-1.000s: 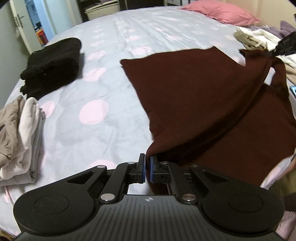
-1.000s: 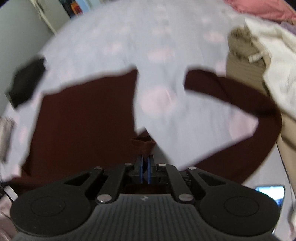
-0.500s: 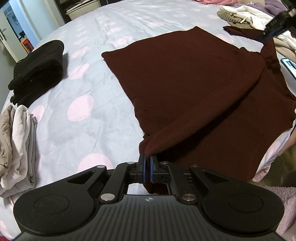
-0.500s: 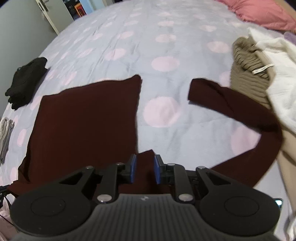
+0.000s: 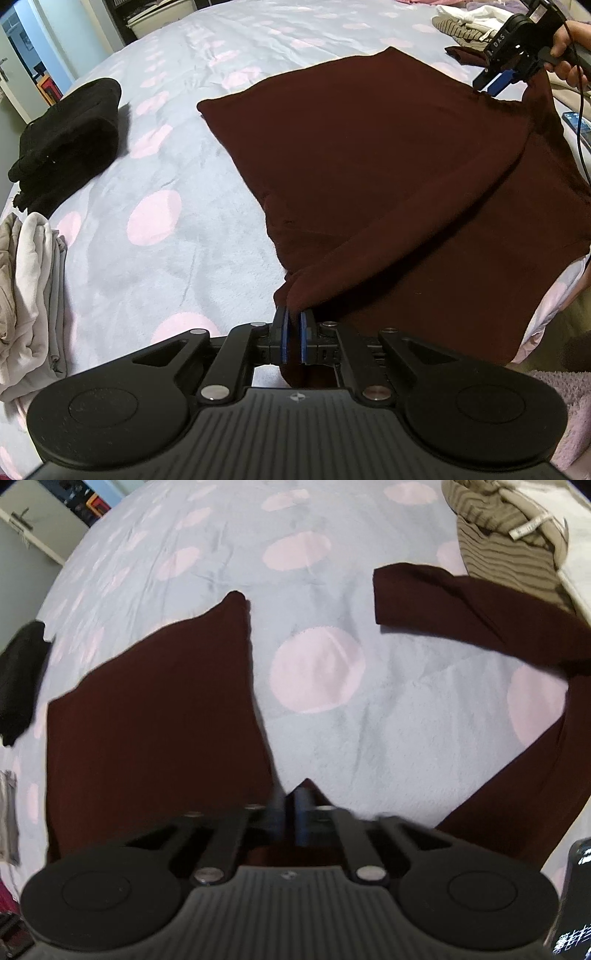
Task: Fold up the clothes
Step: 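Fold the held side edge over the sweater body with both tools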
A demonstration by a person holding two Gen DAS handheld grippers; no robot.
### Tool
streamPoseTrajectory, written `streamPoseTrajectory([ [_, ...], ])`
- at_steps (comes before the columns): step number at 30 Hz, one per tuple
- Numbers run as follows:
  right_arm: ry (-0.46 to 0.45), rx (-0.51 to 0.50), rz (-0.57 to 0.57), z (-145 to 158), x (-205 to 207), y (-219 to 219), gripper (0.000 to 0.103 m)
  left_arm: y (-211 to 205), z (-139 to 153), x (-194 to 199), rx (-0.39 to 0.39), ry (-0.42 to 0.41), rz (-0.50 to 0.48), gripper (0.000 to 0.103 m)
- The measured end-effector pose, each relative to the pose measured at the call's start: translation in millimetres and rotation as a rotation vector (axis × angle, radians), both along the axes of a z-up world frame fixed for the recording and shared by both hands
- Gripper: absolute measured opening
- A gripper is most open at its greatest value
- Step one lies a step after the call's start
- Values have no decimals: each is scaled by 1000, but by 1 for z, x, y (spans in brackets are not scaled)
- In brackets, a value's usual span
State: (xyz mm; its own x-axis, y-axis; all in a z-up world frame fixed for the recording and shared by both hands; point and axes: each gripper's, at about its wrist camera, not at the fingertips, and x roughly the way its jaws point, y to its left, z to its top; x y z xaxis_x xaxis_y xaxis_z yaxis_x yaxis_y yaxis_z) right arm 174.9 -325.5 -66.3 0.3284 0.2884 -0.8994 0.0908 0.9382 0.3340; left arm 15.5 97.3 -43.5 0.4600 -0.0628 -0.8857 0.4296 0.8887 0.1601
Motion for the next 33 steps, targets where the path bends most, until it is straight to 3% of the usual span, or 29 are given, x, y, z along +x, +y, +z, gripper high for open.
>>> streamPoseTrajectory([
  [6, -75, 56, 7, 25, -12, -3, 3, 1, 5, -5, -9, -17, -25, 4],
  [10, -150, 106, 20, 51, -24, -7, 3, 3, 14, -12, -5, -64, -69, 32],
  [12, -186, 128, 15, 62, -28, -10, 3, 7, 17, -11, -8, -78, -68, 38],
  [15, -268, 203, -4, 82, -34, -18, 3, 7, 15, -5, -14, -68, -77, 38],
  [16, -301, 219, -3, 90, -36, -20, 3, 6, 12, -3, -7, -60, -86, 37],
  [18, -359, 235, -5, 105, -40, -24, 2, 0, 6, -2, 12, -43, -108, 25],
  [20, -381, 227, -14, 112, -46, -31, 0, -5, 0, -1, 50, -33, -105, 5],
  [23, -374, 213, -34, 113, -56, -45, 0, -4, 3, -7, 50, -45, -107, 3],
  [27, -306, 194, -42, 92, -67, -62, 1, -3, 15, -22, 17, -51, -145, 2],
  [30, -237, 210, -47, 69, -65, -61, 5, -12, 13, -30, 33, -31, -213, 2],
  [33, -198, 196, -29, 54, -60, -50, 9, -19, 5, -26, 77, -20, -216, 2],
])
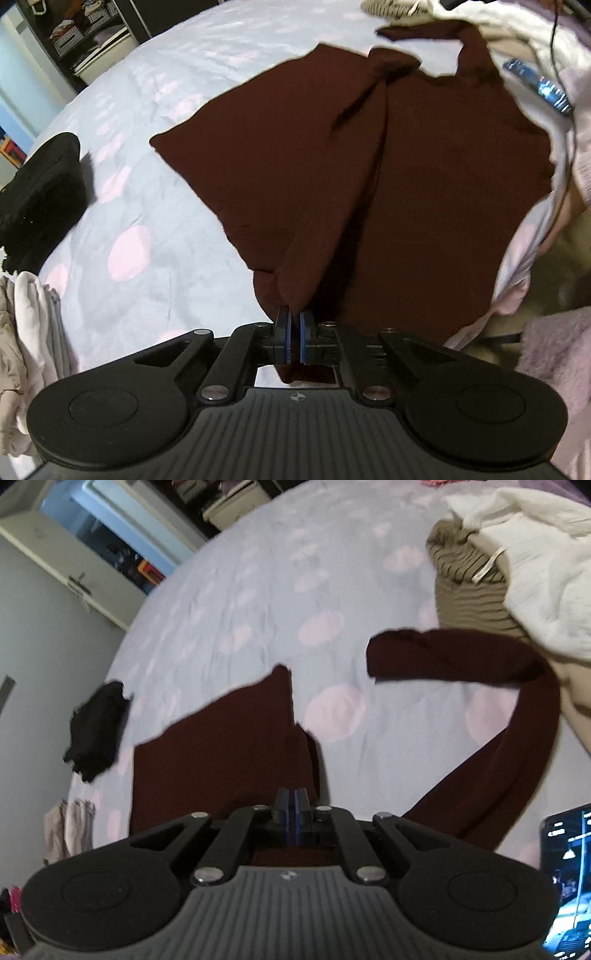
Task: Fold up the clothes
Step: 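Fold the held side edge over the sweater body with both tools, then open both tools and release the folded edge onto the sweater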
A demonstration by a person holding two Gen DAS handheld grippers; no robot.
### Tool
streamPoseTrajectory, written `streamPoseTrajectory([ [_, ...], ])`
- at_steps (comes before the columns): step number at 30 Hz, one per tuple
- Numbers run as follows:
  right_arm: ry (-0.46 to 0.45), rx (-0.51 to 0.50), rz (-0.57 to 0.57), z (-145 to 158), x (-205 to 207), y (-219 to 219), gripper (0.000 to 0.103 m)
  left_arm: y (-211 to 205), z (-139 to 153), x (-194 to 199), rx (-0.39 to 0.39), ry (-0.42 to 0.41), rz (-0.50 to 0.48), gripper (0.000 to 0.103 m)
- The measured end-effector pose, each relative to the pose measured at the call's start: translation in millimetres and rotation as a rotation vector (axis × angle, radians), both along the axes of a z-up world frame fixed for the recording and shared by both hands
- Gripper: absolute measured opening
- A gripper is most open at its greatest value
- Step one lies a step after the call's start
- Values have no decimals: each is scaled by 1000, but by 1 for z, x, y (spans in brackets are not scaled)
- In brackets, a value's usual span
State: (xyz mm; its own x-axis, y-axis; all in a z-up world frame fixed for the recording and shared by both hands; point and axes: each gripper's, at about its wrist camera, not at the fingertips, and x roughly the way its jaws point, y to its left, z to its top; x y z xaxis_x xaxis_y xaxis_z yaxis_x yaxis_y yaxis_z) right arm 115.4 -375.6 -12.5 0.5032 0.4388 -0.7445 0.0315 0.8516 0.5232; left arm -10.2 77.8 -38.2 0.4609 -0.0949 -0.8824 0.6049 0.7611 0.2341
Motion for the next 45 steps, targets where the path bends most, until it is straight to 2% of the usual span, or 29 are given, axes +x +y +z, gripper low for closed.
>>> streamPoseTrajectory([
  [1, 3, -5, 4, -4, 4, 6, 22, -1, -2, 2, 8, 4, 4, 2],
  [2, 0, -7, 4, -7, 7, 9, 40, -2, -2, 3, 12, 6, 7, 2],
  [3, 1, -15, 7, -11, 11, 13, 42, -3, -2, 3, 12, 7, 8, 2],
  [6, 30, -51, 13, -29, 24, 23, 40, -4, -3, 4, 17, 5, 14, 2],
  [9, 98, -24, -9, -51, 35, 22, 39, -4, -5, 2, 18, 8, 28, 2],
  [12, 125, -3, -42, -66, 43, 23, 39, -2, -7, 4, 13, 13, 41, 2],
  [13, 126, 5, -52, -69, 46, 23, 35, -1, -7, 5, 11, 13, 44, 2],
  [14, 128, 16, -58, -71, 48, 23, 15, -1, -7, 5, 9, 13, 47, 2],
  [15, 130, 28, -63, -71, 49, 22, 7, 0, -7, 6, 8, 13, 49, 2],
  [18, 95, 58, -63, -57, 43, 21, 4, 1, -7, 7, 6, 8, 52, 2],
  [21, 42, 83, -52, -29, 32, 15, 3, 3, -2, 5, -7, -9, 71, 2],
  [25, 14, 36, -25, 6, 6, -2, 3, 8, 8, 3, -26, -22, 99, 2],
  [28, 29, -3, -21, 14, -15, -19, 3, 7, 9, -1, -11, -12, 83, 2],
  [33, 100, -108, 18, 0, -41, -25, 3, -5, 1, -7, 63, 39, -2, 2],
  [36, 152, -195, 89, -15, -57, -20, 3, -13, -5, -10, 95, 79, -57, 2],
  [40, 193, -366, 211, -34, -79, -5, 4, -19, -5, -13, 95, 128, -122, 3],
  [43, 179, -578, 307, -47, -96, 18, 10, -26, -3, -16, 83, 158, -175, 4],
  [45, 135, -681, 369, -51, -106, 34, 21, -29, -1, -19, 74, 165, -200, 5],
])
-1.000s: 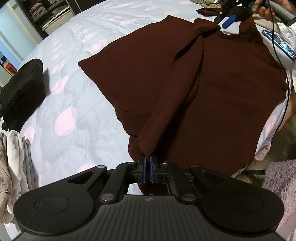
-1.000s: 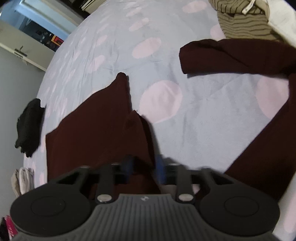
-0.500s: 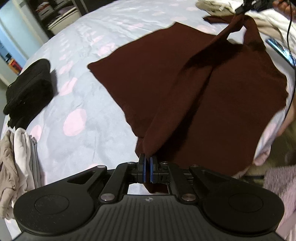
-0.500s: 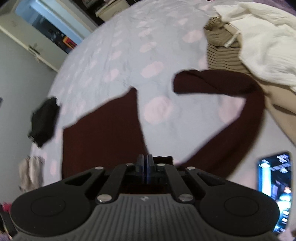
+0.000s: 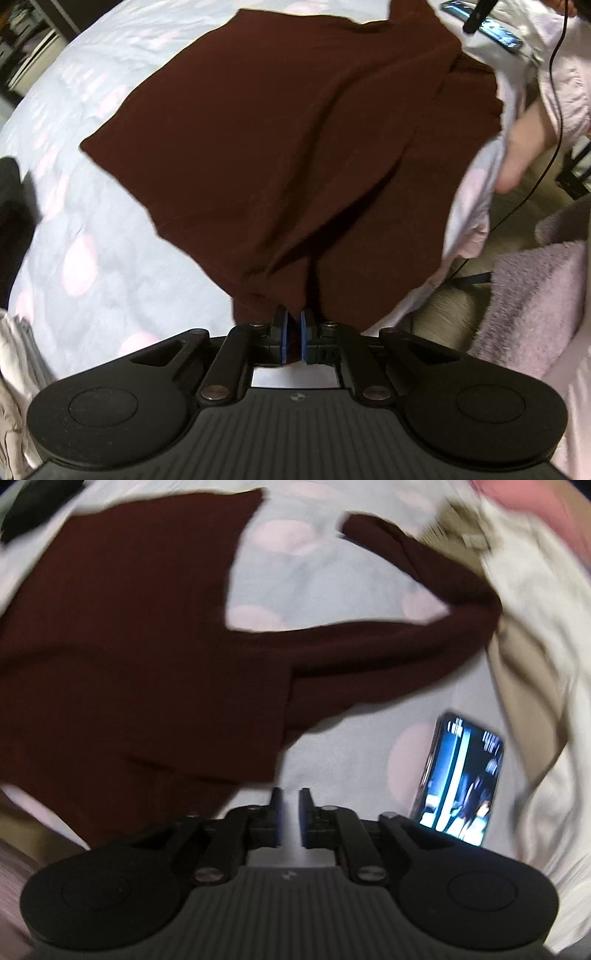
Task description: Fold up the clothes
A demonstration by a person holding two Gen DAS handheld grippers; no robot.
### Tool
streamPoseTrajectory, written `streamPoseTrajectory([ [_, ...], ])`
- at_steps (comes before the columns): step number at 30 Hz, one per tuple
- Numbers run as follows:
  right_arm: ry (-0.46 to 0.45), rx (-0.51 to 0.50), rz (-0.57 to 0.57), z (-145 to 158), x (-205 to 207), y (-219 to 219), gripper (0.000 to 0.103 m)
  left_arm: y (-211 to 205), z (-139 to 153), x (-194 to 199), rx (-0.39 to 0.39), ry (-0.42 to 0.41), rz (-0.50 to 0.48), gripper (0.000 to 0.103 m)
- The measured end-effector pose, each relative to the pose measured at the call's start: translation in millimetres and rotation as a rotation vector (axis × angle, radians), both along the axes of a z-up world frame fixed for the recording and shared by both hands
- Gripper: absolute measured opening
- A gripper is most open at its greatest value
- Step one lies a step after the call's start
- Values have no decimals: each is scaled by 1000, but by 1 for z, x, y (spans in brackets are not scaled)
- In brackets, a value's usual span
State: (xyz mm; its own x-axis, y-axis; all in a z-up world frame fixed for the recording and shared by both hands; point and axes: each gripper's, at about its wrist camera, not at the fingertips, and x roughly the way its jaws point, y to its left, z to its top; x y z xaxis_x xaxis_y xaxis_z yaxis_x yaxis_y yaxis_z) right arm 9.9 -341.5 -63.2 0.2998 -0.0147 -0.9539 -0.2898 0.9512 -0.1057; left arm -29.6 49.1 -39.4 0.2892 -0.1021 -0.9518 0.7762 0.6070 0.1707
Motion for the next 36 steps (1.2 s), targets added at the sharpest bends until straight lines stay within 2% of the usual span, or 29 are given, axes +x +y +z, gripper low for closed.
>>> streamPoseTrajectory([
  [1, -21, -27, 43, 0, -5, 9, 28, 0, 1, -1, -11, 10, -8, 7],
  [4, -78, -93, 162, 3, -16, 35, 31, -6, 5, -4, -72, 54, -23, 16],
  [7, -123, -142, 264, 3, -24, 56, 34, -5, 16, -4, -187, 105, -15, 20],
  [10, -155, -143, 327, 4, -28, 66, 35, 0, 29, 1, -274, 116, 40, 24],
  [13, -176, -107, 356, 8, -28, 67, 35, 9, 42, 13, -326, 83, 137, 25],
  [20, -217, -54, 386, 12, -24, 67, 37, 36, 52, 57, -272, -56, 386, 26],
  [23, -220, -37, 375, 11, -18, 67, 38, 44, 47, 75, -253, -77, 466, 26],
  [25, -221, -23, 360, 8, -12, 70, 38, 48, 43, 84, -256, -84, 502, 26],
  [30, -251, 24, 271, 11, 3, 46, 38, 59, 32, 97, -252, -88, 579, 29],
  [36, -265, 71, 139, 11, 14, 14, 38, 61, 28, 102, -268, -102, 600, 29],
])
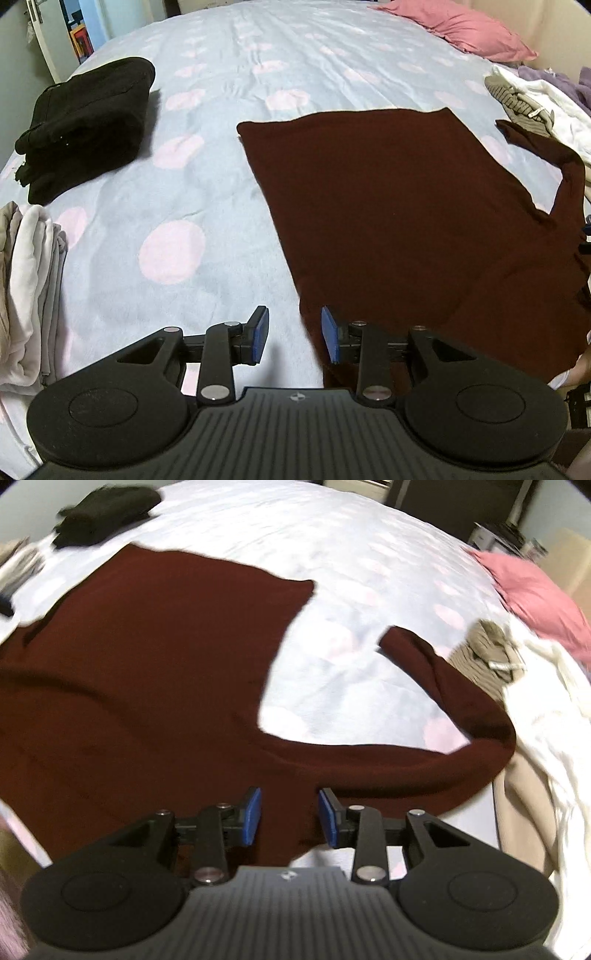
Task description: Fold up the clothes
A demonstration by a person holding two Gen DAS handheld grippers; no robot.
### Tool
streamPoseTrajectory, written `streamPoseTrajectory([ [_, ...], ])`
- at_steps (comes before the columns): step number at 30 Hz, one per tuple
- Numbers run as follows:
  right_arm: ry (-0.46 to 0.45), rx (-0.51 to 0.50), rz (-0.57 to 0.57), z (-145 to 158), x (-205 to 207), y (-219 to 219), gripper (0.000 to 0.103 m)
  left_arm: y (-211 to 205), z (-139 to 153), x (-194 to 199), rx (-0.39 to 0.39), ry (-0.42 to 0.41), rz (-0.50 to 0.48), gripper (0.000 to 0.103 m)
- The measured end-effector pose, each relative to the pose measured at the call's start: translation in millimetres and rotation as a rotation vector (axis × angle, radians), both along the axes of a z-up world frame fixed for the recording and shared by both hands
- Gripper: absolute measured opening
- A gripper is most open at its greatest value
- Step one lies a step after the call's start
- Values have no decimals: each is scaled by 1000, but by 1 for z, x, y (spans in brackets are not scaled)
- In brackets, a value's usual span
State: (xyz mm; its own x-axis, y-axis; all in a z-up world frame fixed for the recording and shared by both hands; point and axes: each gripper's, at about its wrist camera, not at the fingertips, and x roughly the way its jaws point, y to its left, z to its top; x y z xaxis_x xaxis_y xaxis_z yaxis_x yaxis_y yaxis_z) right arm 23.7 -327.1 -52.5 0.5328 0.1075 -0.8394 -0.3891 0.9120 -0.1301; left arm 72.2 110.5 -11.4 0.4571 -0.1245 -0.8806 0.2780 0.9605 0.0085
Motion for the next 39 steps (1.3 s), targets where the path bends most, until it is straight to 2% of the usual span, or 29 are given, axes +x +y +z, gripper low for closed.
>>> streamPoseTrajectory([
  [7, 72, 109, -112, -15, 31, -12, 39, -2, -2, 5, -6, -12, 6, 29],
  [9, 104, 161, -133, -21, 38, -15, 36, 1, -3, 6, -20, -9, 12, 29],
  [11, 128, 201, -143, -24, 39, -17, 20, 5, -4, 6, -33, -3, 19, 29],
  [16, 102, 225, -143, -12, 32, -15, 15, 16, -10, 9, -62, 27, 60, 30],
  [22, 78, 229, -138, -2, 28, -12, 9, 21, -22, 28, -165, 120, 94, 31],
  [27, 24, 265, -132, 26, 20, -17, 7, 14, -38, 37, -203, 215, 117, 30],
  [29, 2, 278, -120, 41, 18, -17, 6, 11, -39, 37, -193, 219, 106, 10],
  [31, -24, 282, -101, 59, 17, -16, 6, 11, -37, 38, -197, 215, 103, 7],
  [34, -57, 227, -85, 84, 23, -15, 6, 18, -30, 37, -210, 186, 126, 6],
  [39, -95, 156, -66, 117, 60, -4, 6, 35, -26, 36, -248, 173, 178, 6],
])
